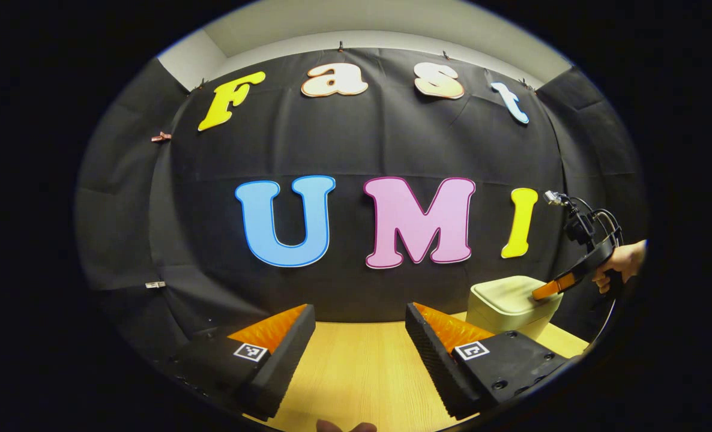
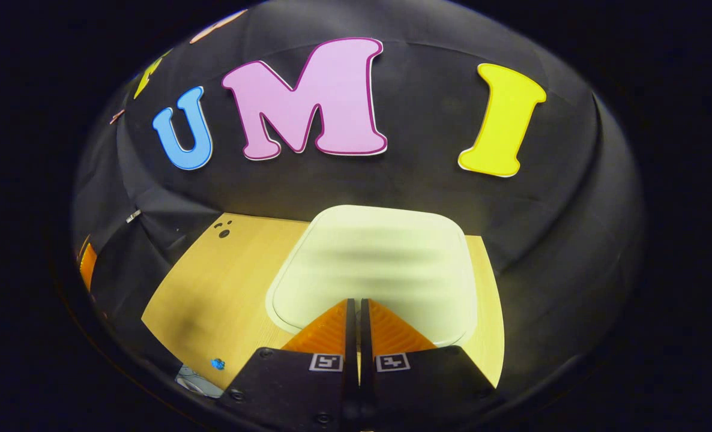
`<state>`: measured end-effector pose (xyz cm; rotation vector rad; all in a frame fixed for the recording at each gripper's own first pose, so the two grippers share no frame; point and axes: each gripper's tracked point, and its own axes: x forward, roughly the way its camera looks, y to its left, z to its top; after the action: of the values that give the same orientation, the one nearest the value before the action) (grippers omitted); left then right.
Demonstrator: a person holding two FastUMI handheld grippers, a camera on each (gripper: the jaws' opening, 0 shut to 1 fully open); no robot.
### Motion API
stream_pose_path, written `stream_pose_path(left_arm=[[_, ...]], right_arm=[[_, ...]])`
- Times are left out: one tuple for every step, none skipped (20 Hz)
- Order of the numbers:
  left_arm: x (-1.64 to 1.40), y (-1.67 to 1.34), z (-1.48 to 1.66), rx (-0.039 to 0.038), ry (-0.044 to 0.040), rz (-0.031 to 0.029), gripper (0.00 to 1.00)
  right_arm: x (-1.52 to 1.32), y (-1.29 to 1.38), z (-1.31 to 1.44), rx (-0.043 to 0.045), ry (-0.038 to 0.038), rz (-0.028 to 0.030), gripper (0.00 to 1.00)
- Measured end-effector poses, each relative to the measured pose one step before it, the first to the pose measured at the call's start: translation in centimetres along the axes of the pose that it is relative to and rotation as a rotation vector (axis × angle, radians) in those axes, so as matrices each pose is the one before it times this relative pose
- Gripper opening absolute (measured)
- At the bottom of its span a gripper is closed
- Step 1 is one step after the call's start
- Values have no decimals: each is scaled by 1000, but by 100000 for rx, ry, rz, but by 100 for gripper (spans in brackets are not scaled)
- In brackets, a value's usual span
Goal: Press the lid of the desktop garbage bin to open it, pick up the crumpled paper on the desktop and throw it into the bin, then pick up the pop can on the desktop and drop it into the bin, and finally close the garbage bin lid.
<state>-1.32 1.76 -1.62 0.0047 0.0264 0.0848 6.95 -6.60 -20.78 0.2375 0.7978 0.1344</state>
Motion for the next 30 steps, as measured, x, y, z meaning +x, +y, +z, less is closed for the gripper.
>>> stream_pose_path(left_arm=[[-51,86,-166,326,75,348,97],[-59,49,137,-11,-261,325,97],[-61,-33,11,-171,-154,44,97],[-23,10,92,-113,-245,190,98],[-13,-30,13,-38,-105,42,98],[-46,-23,73,52,44,26,98],[-94,-44,-43,128,6,-3,97],[-130,8,238,109,-330,2,97],[-30,-72,11,-37,-284,-293,98],[-58,-76,-23,-71,-61,-332,98],[-6,-14,-92,-83,111,-40,97],[-113,-58,44,-125,-138,-272,97],[-69,-51,-96,-137,-225,-192,97],[-43,-111,-13,-280,-166,-332,97],[-96,-63,-174,-340,-68,-329,97],[4,-12,-6,-349,-12,-410,97],[-30,-158,-159,-290,146,-561,97],[-2,-23,134,-217,-101,-384,98],[30,-53,-64,-178,-217,-478,98],[-19,42,36,-100,-55,-168,98],[23,75,-269,113,365,-95,97],[10,142,-187,178,478,88,98],[-124,100,-309,68,398,131,98],[-110,147,-33,-79,362,180,98],[-57,115,-78,-110,141,33,98],[-86,80,-86,75,60,121,98],[-88,186,-250,87,315,272,98],[-71,148,-114,-160,487,182,98],[-119,125,-303,-476,202,-97,98],[-133,-40,-128,-708,241,-340,97]], right_arm=[[69,64,-159,-1099,318,443,10],[13,-66,-27,261,231,202,5],[97,9,-84,310,444,476,5],[-44,-68,78,1149,-87,469,5],[85,16,-166,1641,-92,249,6],[-53,-36,180,922,-833,595,5],[-193,-16,60,1564,168,181,6],[-243,26,618,1267,-2609,-184,6],[-11,-206,380,31,-1892,-1970,5],[-403,-244,367,-1460,-1384,-1591,5],[-59,67,305,-1835,-1820,-720,5],[-261,92,394,-1514,-1542,-520,5],[-193,321,442,-612,-1647,82,5],[-274,239,732,100,-2162,152,5],[-239,64,814,299,-2767,-161,5],[-257,68,944,451,-2922,-278,5],[-338,36,838,425,-2905,-458,5],[-357,73,963,314,-2891,-218,5],[-420,151,677,185,-2468,-100,5],[-292,151,604,-141,-2522,-411,5],[-365,61,618,-415,-2410,-26,5],[-380,76,730,-549,-3135,-93,5],[-384,-27,580,-342,-2833,-258,5],[-333,-14,865,247,-3625,5,5],[-454,56,752,548,-3658,-123,5],[-165,-121,973,696,-4042,-525,5],[-471,3,689,901,-3409,-233,5],[-423,137,908,1275,-3099,753,5],[-493,330,621,1320,-2889,1317,5],[-361,163,672,566,-2617,851,6]])
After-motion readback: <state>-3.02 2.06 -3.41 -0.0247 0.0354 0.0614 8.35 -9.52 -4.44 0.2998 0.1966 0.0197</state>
